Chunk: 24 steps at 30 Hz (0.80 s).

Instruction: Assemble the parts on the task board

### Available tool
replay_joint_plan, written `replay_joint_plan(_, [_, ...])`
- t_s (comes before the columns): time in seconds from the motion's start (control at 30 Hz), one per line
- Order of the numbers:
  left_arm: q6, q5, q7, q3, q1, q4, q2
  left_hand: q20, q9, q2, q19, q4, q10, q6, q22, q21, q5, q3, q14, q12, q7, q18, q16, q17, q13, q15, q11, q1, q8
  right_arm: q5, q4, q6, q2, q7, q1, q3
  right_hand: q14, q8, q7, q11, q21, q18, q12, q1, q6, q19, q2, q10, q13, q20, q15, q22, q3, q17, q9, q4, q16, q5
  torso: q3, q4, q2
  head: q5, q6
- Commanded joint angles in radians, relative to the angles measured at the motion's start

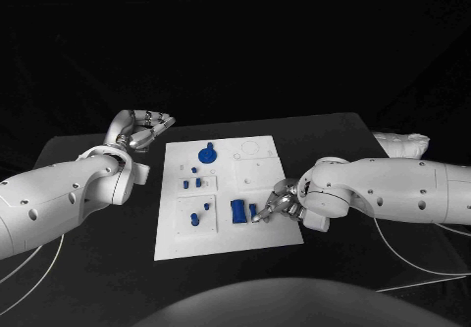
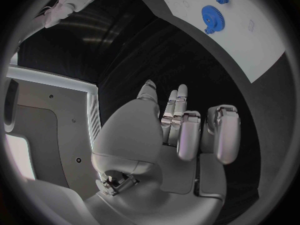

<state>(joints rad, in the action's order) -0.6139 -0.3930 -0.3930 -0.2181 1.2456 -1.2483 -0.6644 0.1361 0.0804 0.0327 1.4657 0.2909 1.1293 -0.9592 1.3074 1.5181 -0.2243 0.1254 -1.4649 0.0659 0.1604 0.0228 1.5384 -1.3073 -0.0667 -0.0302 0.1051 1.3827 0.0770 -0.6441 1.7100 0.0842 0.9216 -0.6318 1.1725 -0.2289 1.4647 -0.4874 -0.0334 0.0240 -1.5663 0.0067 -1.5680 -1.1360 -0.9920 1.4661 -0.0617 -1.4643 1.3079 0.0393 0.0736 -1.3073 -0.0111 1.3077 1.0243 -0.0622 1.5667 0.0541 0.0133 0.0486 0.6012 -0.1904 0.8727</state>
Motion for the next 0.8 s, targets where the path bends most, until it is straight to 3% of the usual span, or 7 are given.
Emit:
replay_joint_plan(0.03, [0.011,-0.004,-0.006,0.001,0.0,-0.002,0.002,0.004,0.002,0.008,0.062,0.0,0.004,-0.007,0.244,-0.003,-0.005,0.004,-0.084,0.001,-0.003,-0.008,-0.001,-0.214,-0.001,-0.003,-0.005,0.003,0.005,-0.013,-0.003,-0.011,-0.002,-0.007,-0.001,0.0,0.106,-0.005,0.004,0.006,-0.004,-0.007,-0.003,0.001,0.005,0.105,-0.007,-0.106,0.263,-0.007,0.006,-0.263,-0.002,0.263,0.001,-0.003,0.004,-0.001,0.0,0.0,0.0,-0.001,0.0])
replay_joint_plan(0.8, [0.011,-0.004,-0.006,0.001,0.0,-0.001,0.002,0.004,0.002,0.008,0.062,0.0,0.004,-0.007,0.244,-0.003,-0.005,0.004,-0.084,0.001,-0.003,-0.008,-0.001,-0.214,-0.001,-0.003,-0.005,0.003,0.005,-0.029,-0.009,-0.029,-0.006,-0.028,-0.001,0.0,0.106,-0.005,0.005,0.007,-0.004,-0.007,-0.003,-0.005,0.009,0.105,-0.008,-0.106,0.263,-0.008,0.007,-0.263,-0.003,0.263,0.005,0.0,0.004,-0.002,-0.0003,-0.0001,0.0,0.0,0.0])
